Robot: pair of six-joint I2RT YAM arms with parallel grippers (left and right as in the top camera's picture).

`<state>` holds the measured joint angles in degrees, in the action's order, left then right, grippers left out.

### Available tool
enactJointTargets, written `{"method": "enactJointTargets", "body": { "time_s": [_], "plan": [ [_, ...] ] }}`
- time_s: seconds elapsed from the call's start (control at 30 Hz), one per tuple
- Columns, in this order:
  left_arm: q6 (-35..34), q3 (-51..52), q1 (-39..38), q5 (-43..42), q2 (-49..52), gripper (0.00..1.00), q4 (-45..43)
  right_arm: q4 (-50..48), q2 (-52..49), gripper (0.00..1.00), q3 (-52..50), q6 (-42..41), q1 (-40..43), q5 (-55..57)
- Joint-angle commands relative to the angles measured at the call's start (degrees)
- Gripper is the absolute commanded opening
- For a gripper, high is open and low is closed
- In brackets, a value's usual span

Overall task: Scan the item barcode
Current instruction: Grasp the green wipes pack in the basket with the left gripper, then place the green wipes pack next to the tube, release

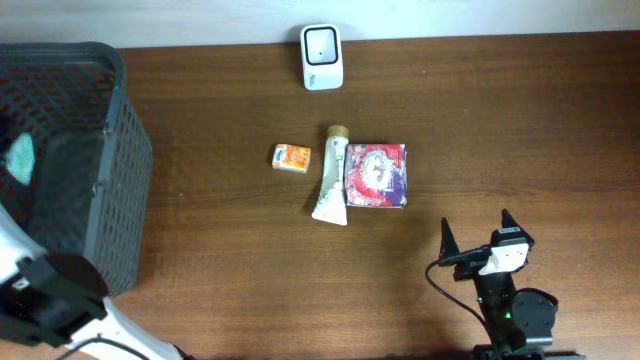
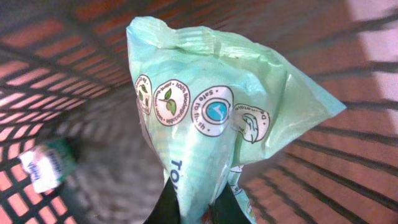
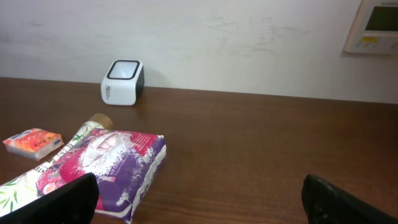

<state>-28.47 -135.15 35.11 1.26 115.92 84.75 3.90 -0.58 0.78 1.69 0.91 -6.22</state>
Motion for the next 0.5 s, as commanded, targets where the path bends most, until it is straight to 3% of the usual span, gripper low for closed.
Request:
{"method": "enactJointTargets", "body": {
  "time_s": [0.0, 0.1, 0.2, 0.37, 0.47],
  "plan": [
    [1.8, -4.9, -4.0, -7.9, -9.7, 0.00, 0.4, 0.2, 0.4, 0.99, -0.5, -0.2, -0.5, 0.3],
    [2.0, -4.9, -11.7, -9.6, -13.6, 0.00, 0.9, 0.2, 0.4, 0.99, -0.5, -0.2, -0.5, 0.3],
    [6.6, -3.4, -23.9, -9.5, -13.2, 0.00, 2.4, 0.2, 0.4, 0.99, -0.5, -0.2, -0.5, 0.3],
    [11.5, 7.5, -44.6, -8.7, -8.9, 0.00, -0.9, 0.2, 0.4, 0.99, -0.5, -0.2, -0.5, 0.3],
    [11.5, 13.7, -51.5, -7.1, -5.5, 0.00, -4.1, 0.2, 0.4, 0.99, -0.5, -0.2, -0.5, 0.3]
  ]
}}
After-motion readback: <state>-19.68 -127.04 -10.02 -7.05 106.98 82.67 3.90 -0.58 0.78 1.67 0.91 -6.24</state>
